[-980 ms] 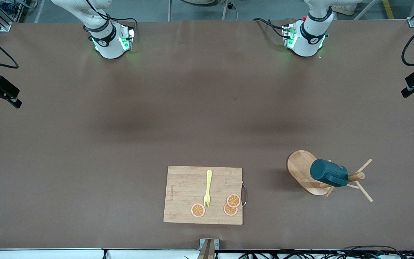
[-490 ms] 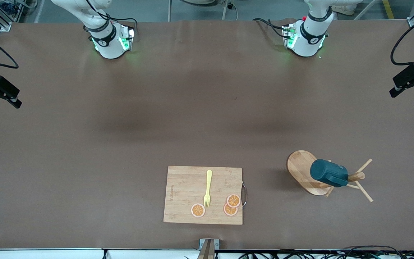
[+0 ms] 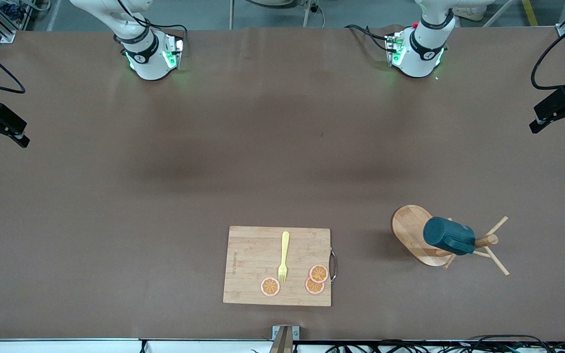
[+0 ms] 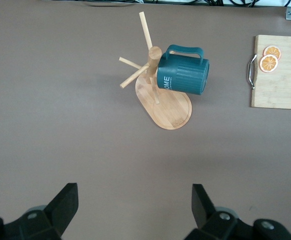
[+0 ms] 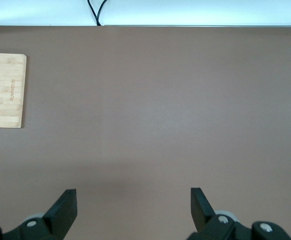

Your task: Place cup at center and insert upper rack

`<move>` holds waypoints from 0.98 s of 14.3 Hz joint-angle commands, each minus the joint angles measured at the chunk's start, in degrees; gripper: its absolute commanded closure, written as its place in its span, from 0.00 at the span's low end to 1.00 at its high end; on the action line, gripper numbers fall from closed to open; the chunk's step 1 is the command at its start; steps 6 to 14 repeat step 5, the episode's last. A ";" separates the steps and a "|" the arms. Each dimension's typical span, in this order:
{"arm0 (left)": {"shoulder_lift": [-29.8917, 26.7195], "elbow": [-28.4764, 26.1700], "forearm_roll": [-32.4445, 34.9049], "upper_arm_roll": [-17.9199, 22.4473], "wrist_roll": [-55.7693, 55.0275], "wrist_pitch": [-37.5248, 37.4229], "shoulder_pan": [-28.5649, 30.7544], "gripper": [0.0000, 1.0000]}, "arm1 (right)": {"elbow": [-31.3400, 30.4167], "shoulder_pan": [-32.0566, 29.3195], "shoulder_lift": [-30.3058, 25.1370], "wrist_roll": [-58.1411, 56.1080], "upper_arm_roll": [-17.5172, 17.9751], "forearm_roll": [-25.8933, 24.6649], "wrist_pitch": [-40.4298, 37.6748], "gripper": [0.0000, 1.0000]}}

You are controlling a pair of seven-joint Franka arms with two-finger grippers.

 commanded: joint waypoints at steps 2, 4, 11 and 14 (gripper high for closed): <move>-0.18 0.16 0.25 0.00 0.07 -0.06 0.06 0.00 | -0.52 0.42 -0.99 -0.02 -0.17 -1.06 -0.01 0.00; -0.27 0.07 0.34 0.00 0.07 -0.06 -0.03 0.00 | -0.52 0.42 -0.99 0.07 -0.17 -1.06 -0.01 0.00; -0.27 0.07 0.34 0.00 0.07 -0.06 -0.03 0.00 | -0.52 0.42 -0.99 -0.02 -0.17 -1.06 -0.01 0.00; -0.27 0.07 0.34 0.00 0.07 -0.06 -0.03 0.00 | -0.52 0.42 -0.99 -0.02 -0.17 -1.06 -0.01 0.00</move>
